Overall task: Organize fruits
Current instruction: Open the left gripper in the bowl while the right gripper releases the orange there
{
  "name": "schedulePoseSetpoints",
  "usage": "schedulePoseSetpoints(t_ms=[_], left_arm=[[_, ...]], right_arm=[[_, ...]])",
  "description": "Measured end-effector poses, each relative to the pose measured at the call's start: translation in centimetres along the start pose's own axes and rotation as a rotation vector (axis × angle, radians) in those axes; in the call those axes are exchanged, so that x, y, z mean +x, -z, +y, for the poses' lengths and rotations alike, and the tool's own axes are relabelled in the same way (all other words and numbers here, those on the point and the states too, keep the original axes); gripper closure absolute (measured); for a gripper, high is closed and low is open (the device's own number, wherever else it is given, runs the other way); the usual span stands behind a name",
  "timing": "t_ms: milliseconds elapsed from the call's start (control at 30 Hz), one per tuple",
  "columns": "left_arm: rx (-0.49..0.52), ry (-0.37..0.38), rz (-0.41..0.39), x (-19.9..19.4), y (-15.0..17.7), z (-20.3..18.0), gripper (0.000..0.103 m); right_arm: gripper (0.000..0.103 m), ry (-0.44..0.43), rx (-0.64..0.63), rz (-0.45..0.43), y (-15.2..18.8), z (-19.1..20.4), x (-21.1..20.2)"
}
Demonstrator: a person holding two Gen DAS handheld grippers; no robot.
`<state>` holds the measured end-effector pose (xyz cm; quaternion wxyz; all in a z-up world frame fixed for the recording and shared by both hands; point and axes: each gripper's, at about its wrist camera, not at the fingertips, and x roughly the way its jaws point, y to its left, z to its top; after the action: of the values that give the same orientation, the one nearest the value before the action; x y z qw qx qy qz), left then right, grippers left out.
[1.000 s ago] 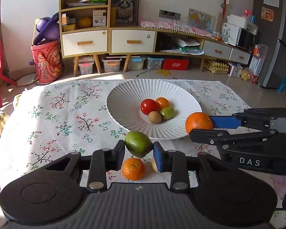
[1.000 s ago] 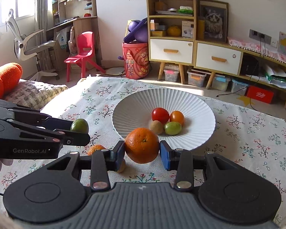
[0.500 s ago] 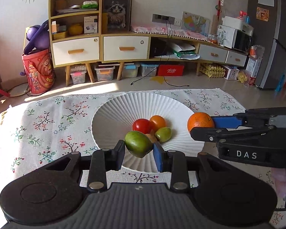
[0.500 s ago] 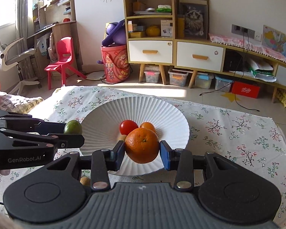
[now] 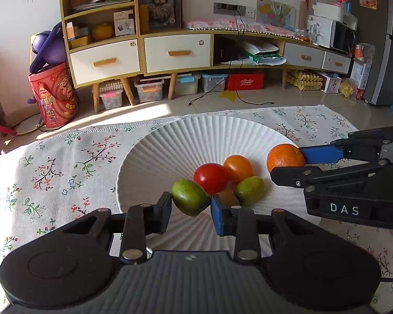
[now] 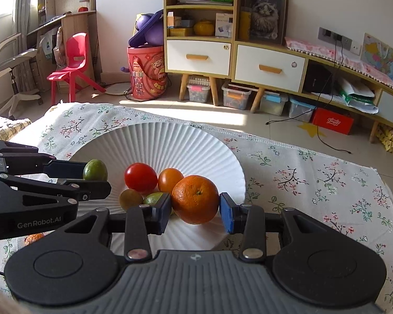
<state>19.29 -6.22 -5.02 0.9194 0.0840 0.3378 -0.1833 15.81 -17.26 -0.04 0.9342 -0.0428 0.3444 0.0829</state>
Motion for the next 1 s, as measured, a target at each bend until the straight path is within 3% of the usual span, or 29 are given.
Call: schedulePoseSetpoints(t_ms=[300,1000], left_arm=[[-0.001,-0.010,0.017,0.6,0.0,-0.1,0.085],[-0.005,-0.009,-0.029,-2.8,0.4,0.4,0.056]], right_arm=[[0.066,-0.003,-0.004,0.003,-0.1,0.0,0.0],[0.042,-0.043,-0.011,-0.045,-0.2,0.4,-2.9]])
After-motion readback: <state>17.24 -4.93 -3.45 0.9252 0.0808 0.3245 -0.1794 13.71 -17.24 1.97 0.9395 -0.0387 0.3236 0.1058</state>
